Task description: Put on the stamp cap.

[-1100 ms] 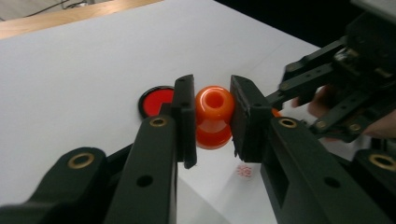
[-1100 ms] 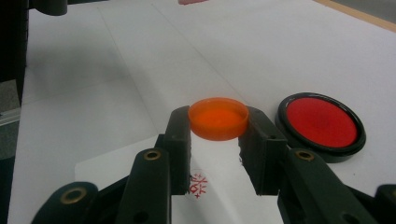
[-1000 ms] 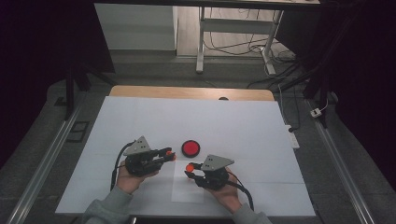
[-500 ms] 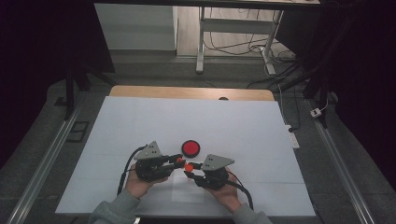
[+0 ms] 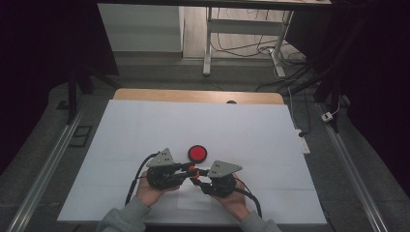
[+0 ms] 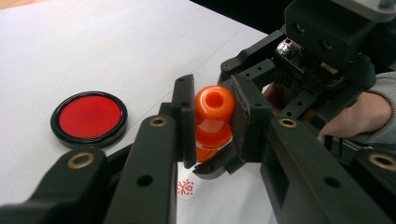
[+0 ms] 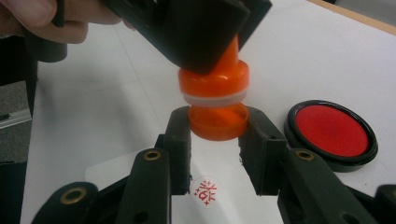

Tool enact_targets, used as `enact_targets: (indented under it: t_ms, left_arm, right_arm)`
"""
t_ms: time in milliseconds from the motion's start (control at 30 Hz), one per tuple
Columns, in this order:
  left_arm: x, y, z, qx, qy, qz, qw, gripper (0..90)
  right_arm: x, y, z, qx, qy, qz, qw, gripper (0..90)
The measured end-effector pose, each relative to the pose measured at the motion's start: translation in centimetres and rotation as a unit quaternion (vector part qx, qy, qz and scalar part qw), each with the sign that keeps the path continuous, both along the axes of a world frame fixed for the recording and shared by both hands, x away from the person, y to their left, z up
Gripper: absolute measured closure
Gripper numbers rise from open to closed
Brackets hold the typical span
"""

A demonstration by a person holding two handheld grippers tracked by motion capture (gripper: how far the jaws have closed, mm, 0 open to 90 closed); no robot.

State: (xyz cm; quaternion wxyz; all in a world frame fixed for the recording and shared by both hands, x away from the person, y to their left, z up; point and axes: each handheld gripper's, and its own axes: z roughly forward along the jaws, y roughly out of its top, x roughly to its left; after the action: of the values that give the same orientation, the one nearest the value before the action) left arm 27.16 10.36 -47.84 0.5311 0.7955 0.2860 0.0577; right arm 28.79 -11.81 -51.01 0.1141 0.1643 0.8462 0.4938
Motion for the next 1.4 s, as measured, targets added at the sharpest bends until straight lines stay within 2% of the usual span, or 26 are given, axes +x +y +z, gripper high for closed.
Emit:
enact_targets:
  t_ms: [367, 1133, 1400]
  left_arm:
    - [0.23, -0.15, -0.57, 0.005, 0.007, 0.004, 1.0, 72.7]
    - [0.18, -0.24, -0.84, -0.003, 0.006, 0.005, 1.0, 72.9]
    - [0.12, -0.34, -1.01, -0.004, 0.004, 0.006, 1.0, 73.1]
  right_arm:
    - [-0.05, -0.22, 0.21, 0.007, 0.0, 0.001, 1.0, 64.2]
    - [-0.1, -0.41, 0.26, 0.017, 0.008, -0.005, 0.9998, 64.7]
    - [-0.4, -0.25, 0.34, 0.008, -0.008, -0.013, 0.9999, 64.8]
